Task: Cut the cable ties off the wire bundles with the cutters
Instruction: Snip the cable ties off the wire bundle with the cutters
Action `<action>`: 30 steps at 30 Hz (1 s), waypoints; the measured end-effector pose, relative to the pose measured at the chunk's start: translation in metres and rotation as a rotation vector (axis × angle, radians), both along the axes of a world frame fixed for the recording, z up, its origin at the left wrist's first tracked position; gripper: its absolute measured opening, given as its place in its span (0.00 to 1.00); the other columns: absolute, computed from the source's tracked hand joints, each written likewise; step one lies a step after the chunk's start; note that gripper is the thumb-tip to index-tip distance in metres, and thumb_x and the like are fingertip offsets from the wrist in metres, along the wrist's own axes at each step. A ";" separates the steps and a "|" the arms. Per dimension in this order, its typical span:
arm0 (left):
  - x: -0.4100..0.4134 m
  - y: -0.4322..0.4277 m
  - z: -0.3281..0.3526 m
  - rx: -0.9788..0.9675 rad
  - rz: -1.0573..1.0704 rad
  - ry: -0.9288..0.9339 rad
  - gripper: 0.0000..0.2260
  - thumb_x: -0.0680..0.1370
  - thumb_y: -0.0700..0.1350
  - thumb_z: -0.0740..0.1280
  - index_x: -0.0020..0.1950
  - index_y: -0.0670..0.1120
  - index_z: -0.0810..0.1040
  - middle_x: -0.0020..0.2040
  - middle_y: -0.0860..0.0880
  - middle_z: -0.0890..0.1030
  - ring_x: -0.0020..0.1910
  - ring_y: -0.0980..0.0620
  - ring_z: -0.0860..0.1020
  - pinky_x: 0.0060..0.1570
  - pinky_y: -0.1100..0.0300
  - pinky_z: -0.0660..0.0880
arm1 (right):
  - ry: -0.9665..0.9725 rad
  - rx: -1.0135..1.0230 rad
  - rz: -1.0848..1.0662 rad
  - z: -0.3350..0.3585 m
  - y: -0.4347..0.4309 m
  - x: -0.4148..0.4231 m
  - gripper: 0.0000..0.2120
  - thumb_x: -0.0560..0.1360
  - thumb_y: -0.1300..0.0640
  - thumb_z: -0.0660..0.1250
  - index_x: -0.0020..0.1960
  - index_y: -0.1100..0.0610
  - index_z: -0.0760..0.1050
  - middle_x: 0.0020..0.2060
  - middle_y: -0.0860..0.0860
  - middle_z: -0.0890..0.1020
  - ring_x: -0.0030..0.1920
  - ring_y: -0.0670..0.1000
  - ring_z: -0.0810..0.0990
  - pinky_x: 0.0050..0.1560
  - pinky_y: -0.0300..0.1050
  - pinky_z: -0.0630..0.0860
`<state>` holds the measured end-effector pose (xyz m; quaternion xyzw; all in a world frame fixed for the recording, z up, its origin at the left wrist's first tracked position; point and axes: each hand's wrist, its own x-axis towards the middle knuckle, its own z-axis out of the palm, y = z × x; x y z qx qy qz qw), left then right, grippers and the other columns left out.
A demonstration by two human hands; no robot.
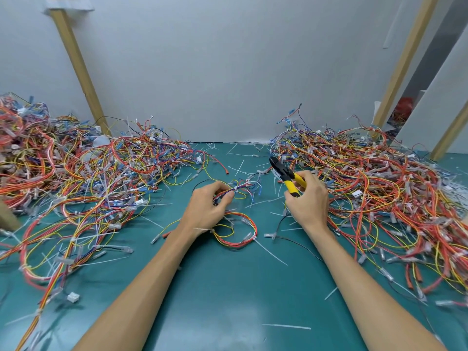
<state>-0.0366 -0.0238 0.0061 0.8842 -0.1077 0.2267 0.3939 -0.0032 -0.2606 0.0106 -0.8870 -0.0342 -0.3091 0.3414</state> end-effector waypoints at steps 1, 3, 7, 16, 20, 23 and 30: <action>0.000 0.001 0.000 0.002 -0.009 0.016 0.05 0.79 0.49 0.66 0.49 0.49 0.80 0.42 0.54 0.81 0.43 0.53 0.77 0.44 0.60 0.70 | 0.000 0.000 0.001 0.000 0.000 0.000 0.13 0.69 0.57 0.74 0.51 0.54 0.74 0.42 0.49 0.75 0.45 0.52 0.73 0.44 0.43 0.67; 0.001 0.003 0.000 0.023 -0.025 0.042 0.10 0.79 0.54 0.64 0.50 0.50 0.80 0.44 0.55 0.80 0.49 0.53 0.75 0.49 0.59 0.68 | -0.005 0.002 0.003 0.000 0.000 0.000 0.13 0.69 0.57 0.74 0.51 0.54 0.74 0.41 0.48 0.75 0.45 0.52 0.73 0.44 0.43 0.67; 0.002 0.006 0.003 0.044 -0.015 0.018 0.22 0.78 0.60 0.53 0.50 0.50 0.83 0.47 0.57 0.78 0.54 0.53 0.71 0.58 0.52 0.64 | -0.009 0.014 0.007 0.000 0.000 -0.001 0.13 0.69 0.58 0.73 0.51 0.54 0.74 0.42 0.48 0.75 0.45 0.53 0.74 0.44 0.44 0.69; 0.002 0.022 0.011 -0.167 0.066 -0.136 0.25 0.83 0.54 0.48 0.49 0.51 0.84 0.47 0.57 0.80 0.52 0.55 0.74 0.55 0.58 0.67 | -0.016 0.015 0.001 -0.001 -0.001 0.000 0.13 0.69 0.57 0.74 0.52 0.54 0.75 0.42 0.48 0.76 0.46 0.53 0.74 0.44 0.43 0.68; 0.002 0.028 0.017 -0.250 0.156 -0.181 0.21 0.84 0.50 0.49 0.51 0.47 0.82 0.45 0.54 0.81 0.48 0.53 0.77 0.52 0.56 0.71 | -0.014 0.010 0.001 -0.001 -0.001 0.000 0.14 0.69 0.57 0.74 0.52 0.55 0.75 0.42 0.49 0.75 0.46 0.53 0.74 0.44 0.43 0.69; 0.003 0.035 0.018 -0.218 0.252 -0.189 0.13 0.84 0.44 0.55 0.52 0.46 0.79 0.43 0.51 0.81 0.42 0.58 0.77 0.46 0.58 0.71 | -0.017 0.015 -0.001 0.000 -0.001 0.000 0.14 0.69 0.58 0.74 0.52 0.54 0.75 0.42 0.49 0.76 0.46 0.53 0.74 0.44 0.43 0.68; 0.005 0.043 0.016 -0.037 0.238 0.044 0.12 0.72 0.37 0.61 0.36 0.49 0.80 0.30 0.47 0.80 0.27 0.50 0.72 0.31 0.58 0.68 | -0.006 0.018 -0.004 -0.001 -0.001 0.000 0.14 0.69 0.57 0.74 0.53 0.54 0.75 0.43 0.49 0.76 0.46 0.53 0.74 0.44 0.43 0.69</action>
